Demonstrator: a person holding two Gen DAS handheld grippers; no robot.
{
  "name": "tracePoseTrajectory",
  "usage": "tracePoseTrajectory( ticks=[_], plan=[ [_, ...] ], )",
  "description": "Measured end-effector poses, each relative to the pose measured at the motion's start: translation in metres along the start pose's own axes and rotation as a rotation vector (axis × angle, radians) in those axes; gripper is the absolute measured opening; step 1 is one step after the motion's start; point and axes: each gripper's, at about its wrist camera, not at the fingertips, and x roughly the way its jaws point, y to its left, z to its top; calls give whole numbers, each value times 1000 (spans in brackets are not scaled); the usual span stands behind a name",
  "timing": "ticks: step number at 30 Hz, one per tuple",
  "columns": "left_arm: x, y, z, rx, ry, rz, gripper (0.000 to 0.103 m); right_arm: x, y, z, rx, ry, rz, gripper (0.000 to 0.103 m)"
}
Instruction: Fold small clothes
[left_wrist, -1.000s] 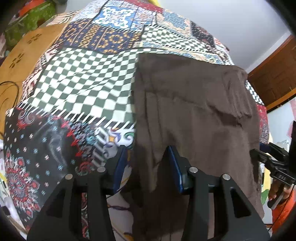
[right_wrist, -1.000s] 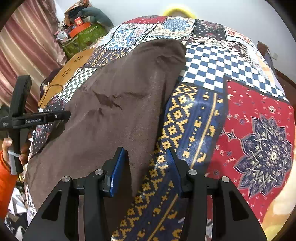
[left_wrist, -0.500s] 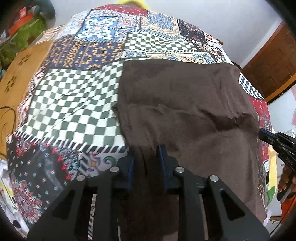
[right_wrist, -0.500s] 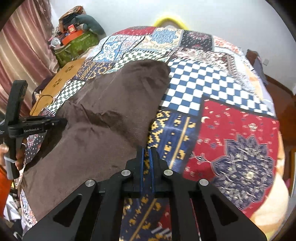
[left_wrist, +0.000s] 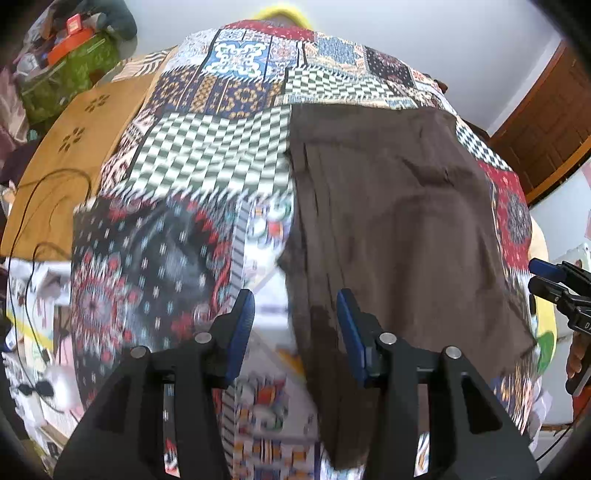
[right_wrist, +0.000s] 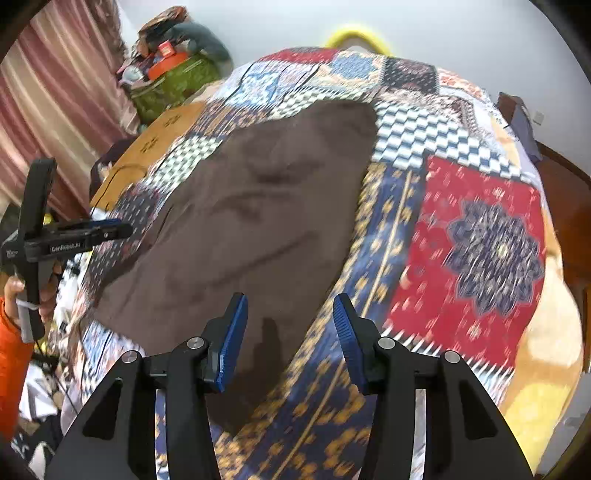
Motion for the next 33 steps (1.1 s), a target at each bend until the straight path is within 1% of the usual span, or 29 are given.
tracePoseTrajectory(
  ticks=[2, 6, 11, 14, 16, 18, 19, 20, 21, 24, 27, 33],
  plan=[
    [-1, -1, -16, 6, 23, -12, 50, 2, 7, -9, -7, 18, 7, 45],
    [1, -6, -40, -3, 72, -71, 51, 9, 16, -24, 4, 53, 38, 47],
    [0, -8, -54, -47, 67, -135, 52, 20, 22, -34, -8, 72, 34, 47],
    [0, -14, -58, -25, 43, -145, 51, 24, 25, -33, -17, 69, 32, 47],
    [1, -23, -63, 7, 36, -160, 40, 26, 25, -33, -14, 77, 47, 42],
    [0, -30, -64, 30, 28, -175, 19, 28, 26, -33, -13, 84, 69, 30],
    [0, -34, -63, 36, 24, -177, 18, 28, 28, -34, -18, 82, 71, 24],
    [-1, -36, -63, 42, 16, -166, 15, 28, 31, -34, -31, 79, 78, 10],
    [-2, -38, -62, 51, 11, -161, 9, 28, 35, -34, -45, 76, 78, 8],
    [-10, -42, -61, 79, -12, -140, 6, 23, 42, -34, -74, 50, 57, 5],
    [-29, -47, -60, 117, -73, -114, 6, 8, 37, -32, -75, 3, 54, 5],
    [-71, -59, -42, 147, -204, -127, 5, -32, 33, -16, -98, -99, 54, 5]
  ],
)
